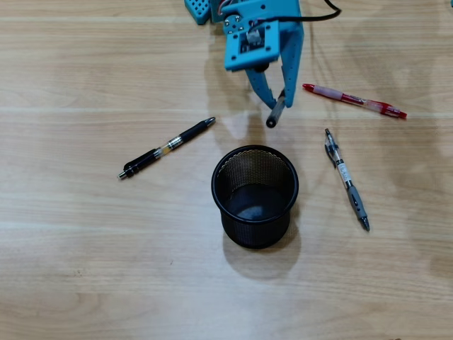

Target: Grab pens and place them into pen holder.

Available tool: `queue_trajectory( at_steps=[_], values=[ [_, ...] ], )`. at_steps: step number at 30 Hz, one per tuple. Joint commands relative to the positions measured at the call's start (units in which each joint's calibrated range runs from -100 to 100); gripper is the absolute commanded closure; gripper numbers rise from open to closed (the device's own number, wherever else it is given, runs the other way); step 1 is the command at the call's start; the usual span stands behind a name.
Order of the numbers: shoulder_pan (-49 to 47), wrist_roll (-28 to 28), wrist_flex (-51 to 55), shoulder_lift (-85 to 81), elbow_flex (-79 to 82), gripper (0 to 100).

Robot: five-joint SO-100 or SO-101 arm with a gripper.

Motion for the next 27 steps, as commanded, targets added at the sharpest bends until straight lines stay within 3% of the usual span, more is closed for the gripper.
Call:
queue_trajectory(
  at_steps=[1,8,19,27],
  values=[
    [2.49,2.58,-16.62,-2.76,-3.46,98],
    [5.6,8.39,-27.01,-2.67,-3.28,98],
    [7.98,8.44,-43.77,10.58,-3.37,98],
    [9.35,8.23,-44.96,16.35,0.98,98]
  ],
)
